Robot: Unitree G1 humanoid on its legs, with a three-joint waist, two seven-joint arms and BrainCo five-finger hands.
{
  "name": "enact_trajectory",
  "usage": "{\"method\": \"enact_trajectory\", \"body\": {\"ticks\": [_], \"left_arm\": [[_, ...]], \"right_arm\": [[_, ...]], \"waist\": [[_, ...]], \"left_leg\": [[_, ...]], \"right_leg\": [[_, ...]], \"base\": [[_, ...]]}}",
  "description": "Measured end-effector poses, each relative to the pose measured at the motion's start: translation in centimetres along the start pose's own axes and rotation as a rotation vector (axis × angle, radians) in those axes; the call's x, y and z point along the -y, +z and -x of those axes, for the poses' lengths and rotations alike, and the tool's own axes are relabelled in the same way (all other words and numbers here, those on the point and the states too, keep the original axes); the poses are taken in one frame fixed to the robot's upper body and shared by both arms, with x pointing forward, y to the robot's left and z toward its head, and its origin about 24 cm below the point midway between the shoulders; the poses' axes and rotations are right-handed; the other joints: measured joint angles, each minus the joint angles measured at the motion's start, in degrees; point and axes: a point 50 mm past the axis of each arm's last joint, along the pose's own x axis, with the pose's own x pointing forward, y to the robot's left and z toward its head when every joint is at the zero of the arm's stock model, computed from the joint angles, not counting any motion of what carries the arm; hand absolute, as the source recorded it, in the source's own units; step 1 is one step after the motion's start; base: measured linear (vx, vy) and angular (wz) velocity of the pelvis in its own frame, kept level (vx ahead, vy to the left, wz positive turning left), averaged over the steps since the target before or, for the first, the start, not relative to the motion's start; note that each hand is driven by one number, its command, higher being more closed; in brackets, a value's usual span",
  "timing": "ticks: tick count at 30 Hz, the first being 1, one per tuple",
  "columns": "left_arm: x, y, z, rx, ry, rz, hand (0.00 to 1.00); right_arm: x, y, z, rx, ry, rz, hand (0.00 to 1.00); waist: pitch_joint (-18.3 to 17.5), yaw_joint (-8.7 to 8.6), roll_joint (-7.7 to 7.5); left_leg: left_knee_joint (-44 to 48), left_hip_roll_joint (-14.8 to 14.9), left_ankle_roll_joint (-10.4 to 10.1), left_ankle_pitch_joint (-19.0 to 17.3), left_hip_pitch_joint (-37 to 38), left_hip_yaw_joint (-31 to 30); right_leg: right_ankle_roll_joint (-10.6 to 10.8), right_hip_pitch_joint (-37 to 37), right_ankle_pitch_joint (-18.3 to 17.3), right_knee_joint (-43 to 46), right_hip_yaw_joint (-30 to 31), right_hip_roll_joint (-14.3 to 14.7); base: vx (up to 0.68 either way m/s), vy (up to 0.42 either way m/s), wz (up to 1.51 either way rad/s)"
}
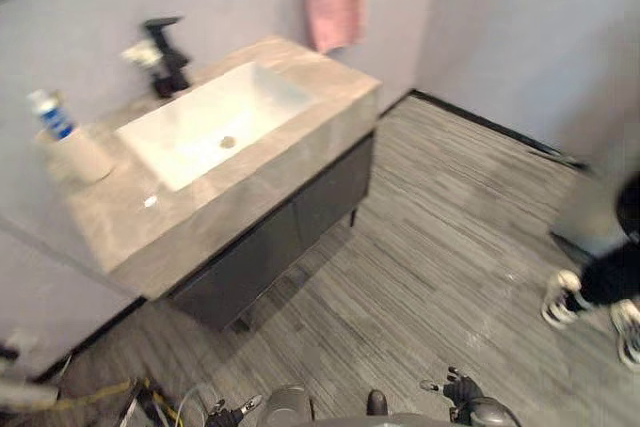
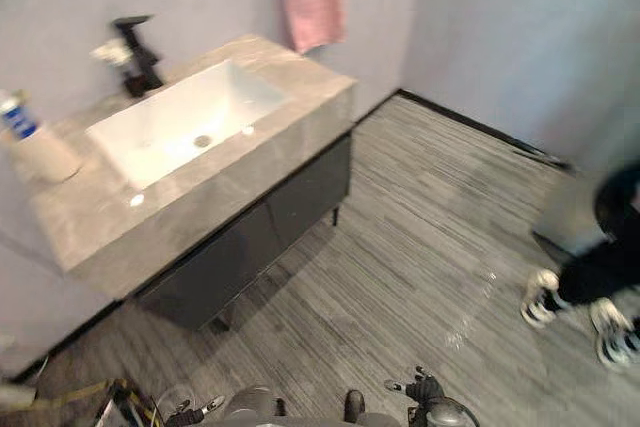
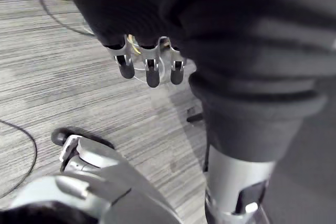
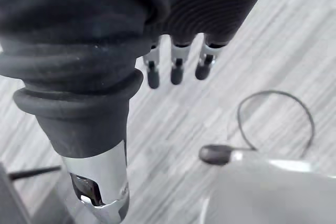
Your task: Organize washtable
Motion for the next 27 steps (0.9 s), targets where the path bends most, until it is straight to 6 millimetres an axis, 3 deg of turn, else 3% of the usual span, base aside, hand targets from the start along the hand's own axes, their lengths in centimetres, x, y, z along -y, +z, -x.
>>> {"method": "enact_trajectory", "body": {"ticks": [2, 4, 5, 6, 7, 8, 9, 10, 11, 13, 15, 17, 18, 19, 20, 21, 22, 24, 25, 27], "left_arm": [[-0.6, 0.4, -0.2, 0.009, 0.017, 0.004, 0.00], [-0.8, 0.5, -0.2, 0.012, 0.026, 0.005, 0.00], [-0.8, 0.3, -0.1, 0.008, 0.028, 0.000, 0.00], [-0.7, 0.2, -0.1, 0.003, 0.025, -0.019, 0.00], [-0.7, 0.1, -0.1, 0.000, 0.024, -0.024, 0.00], [-0.9, 0.1, -0.1, -0.001, 0.026, -0.032, 0.00], [-1.1, 0.3, -0.2, 0.000, 0.029, -0.037, 0.00], [-1.1, 0.3, -0.2, 0.000, 0.030, -0.038, 0.00], [-1.1, 0.4, -0.2, 0.002, 0.029, -0.039, 0.00], [-0.7, 0.6, -0.3, 0.000, 0.023, -0.037, 0.00], [-0.3, 1.1, -0.4, 0.014, 0.011, -0.048, 0.00], [-0.6, 1.1, -0.4, 0.016, 0.019, -0.060, 0.00], [-0.9, 0.4, -0.3, -0.003, 0.030, -0.044, 0.00], [-1.1, 0.0, -0.2, -0.012, 0.038, -0.040, 0.00], [-1.4, -0.3, -0.1, -0.015, 0.049, -0.033, 0.00], [-1.5, -0.3, -0.1, -0.012, 0.053, -0.031, 0.00], [-1.8, 0.0, -0.1, -0.001, 0.057, -0.039, 0.00], [-1.5, 0.4, -0.1, 0.022, 0.053, -0.045, 0.00], [-1.4, 0.4, -0.1, 0.024, 0.058, -0.054, 0.00], [-1.1, 0.5, -0.1, 0.030, 0.052, -0.078, 0.00]], "right_arm": [[-0.4, -0.4, 0.1, -0.009, 0.002, -0.027, 0.00], [-0.5, -0.6, 0.2, -0.011, 0.003, -0.035, 0.00], [-0.7, 0.0, 0.1, 0.008, 0.008, -0.035, 0.00], [-1.2, 1.0, -0.1, 0.031, 0.021, -0.030, 0.00], [-1.9, 1.1, -0.1, 0.036, 0.037, -0.032, 0.00], [-2.8, 1.3, 0.0, 0.049, 0.059, -0.050, 0.00], [-3.0, 1.4, 0.0, 0.057, 0.066, -0.037, 0.00], [-3.1, 1.3, 0.0, 0.056, 0.070, -0.030, 0.00], [-3.2, 1.2, 0.0, 0.052, 0.076, -0.019, 0.00], [-3.1, 1.2, 0.0, 0.051, 0.078, -0.011, 0.00], [-2.8, 1.3, 0.0, 0.054, 0.074, -0.014, 0.00], [-2.9, 1.1, 0.0, 0.059, 0.082, -0.015, 0.00], [-2.9, 1.1, 0.0, 0.064, 0.082, -0.014, 0.00], [-2.9, 1.1, 0.0, 0.066, 0.081, -0.011, 0.00], [-3.1, 1.2, 0.0, 0.066, 0.085, -0.005, 0.00], [-3.1, 1.3, 0.0, 0.068, 0.084, -0.006, 0.00], [-3.3, 1.2, 0.0, 0.061, 0.080, -0.005, 0.00], [-3.3, 1.2, 0.0, 0.058, 0.080, -0.006, 0.00], [-3.3, 1.2, 0.0, 0.059, 0.079, -0.006, 0.00], [-3.2, 1.3, 0.0, 0.064, 0.077, -0.007, 0.00]], "waist": [[-0.1, -2.26, -1.43], [-0.3, -2.58, -1.79], [-0.5, -2.09, -1.77], [-0.8, -1.23, -1.30], [-0.9, -1.20, -1.35], [-1.0, -1.76, -1.56], [-1.2, -2.72, -2.12], [-1.3, -2.84, -2.38], [-1.4, -2.71, -2.75], [-1.7, -2.67, -2.94], [-1.5, -3.81, -2.61], [-1.4, -4.08, -2.68], [-1.1, -3.98, -1.85], [-0.8, -3.88, -1.49], [-0.4, -3.81, -1.73], [-0.3, -3.80, -1.73], [0.2, -3.73, -2.71], [1.6, -2.74, -3.43], [2.1, -2.32, -3.63], [2.1, -2.41, -3.24]], "left_leg": [[-0.5, 0.0, 1.0, -1.3, 1.5, 5.0], [0.3, 0.9, 1.9, -2.4, 2.0, 9.9], [-0.4, 2.2, 2.7, -2.4, 2.7, 16.6], [-1.6, 4.0, 2.8, -2.4, 3.7, 23.2], [-2.2, 4.3, 2.9, -2.1, 4.5, 26.1], [-2.5, 4.5, 3.0, -2.1, 5.5, 30.2], [-2.9, 4.2, 3.1, -2.2, 7.2, 34.2], [-3.5, 3.8, 3.1, -2.2, 8.5, 36.0], [-4.6, 3.1, 3.0, -2.2, 11.2, 39.6], [-5.2, 2.8, 3.0, -2.2, 13.5, 43.6], [-3.1, 3.7, 2.8, -2.2, 14.5, 47.9], [10.9, 9.4, 2.3, -1.8, 13.5, 50.6], [21.6, 15.0, 2.7, 0.1, 13.0, 50.7], [29.3, 19.1, 6.1, 3.7, 11.5, 49.6], [36.1, 21.8, 9.6, 3.6, 9.3, 46.8], [39.1, 22.5, 12.2, 1.9, 7.1, 43.3], [40.3, 19.1, 10.7, -0.4, 1.0, 32.2], [35.8, 12.7, 6.8, -2.4, -2.2, 21.0], [29.3, 9.2, 4.3, -3.6, -3.1, 14.7], [15.7, 6.3, 1.1, -4.1, -3.0, 8.8]], "right_leg": [[1.4, -0.5, 0.2, -0.9, 2.4, -1.0], [1.7, -1.6, 0.4, -1.0, 4.8, -0.9], [0.2, -3.7, -0.4, -0.8, 2.0, -1.5], [0.2, -7.5, -0.5, 3.1, -7.1, -3.0], [0.4, -9.4, -0.7, 4.9, -14.6, -4.6], [-1.4, -9.9, -1.6, 8.5, -30.4, -8.7], [-5.3, -9.3, -4.1, 13.8, -43.5, -12.7], [-6.5, -8.3, -4.9, 16.2, -48.0, -14.1], [-5.9, -7.0, -6.1, 16.8, -52.8, -15.0], [-5.9, -5.9, -6.1, 14.6, -56.5, -13.9], [-5.0, -4.8, -5.4, 8.9, -54.0, -10.4], [-5.3, -2.7, -4.1, 4.7, -48.1, -6.5], [-5.9, -0.8, -3.8, 3.1, -43.8, -3.7], [-6.4, 0.4, -4.0, 2.6, -40.5, -1.8], [-7.5, 1.2, -4.5, 2.7, -36.9, -0.4], [-7.9, 1.5, -4.8, 3.1, -34.8, 0.3], [-8.2, 2.2, -5.0, 3.7, -30.1, 0.5], [-7.0, 4.0, -4.2, 4.1, -24.0, 0.3], [-6.2, 4.4, -3.8, 4.0, -20.2, 0.2], [-4.5, 4.3, -3.6, 3.9, -15.7, 0.0]], "base": [[0.03, 0.212, -1.33], [0.00, 0.187, -1.37], [0.01, 0.176, -2.35], [0.03, 0.178, -2.64], [0.08, 0.179, -2.59], [0.09, 0.133, -2.10], [0.08, 0.088, -1.83], [0.09, -0.014, -1.79], [0.09, -0.060, -1.95], [0.10, -0.104, -1.79], [0.13, -0.104, -1.40], [0.12, -0.032, -1.68], [0.17, -0.025, -1.97], [0.17, -0.012, -2.09], [0.14, 0.023, -1.70], [0.16, 0.087, -1.90], [0.16, 0.108, -1.77], [0.14, 0.168, -1.93], [0.09, 0.193, -1.71], [0.07, 0.218, -1.29]]}}
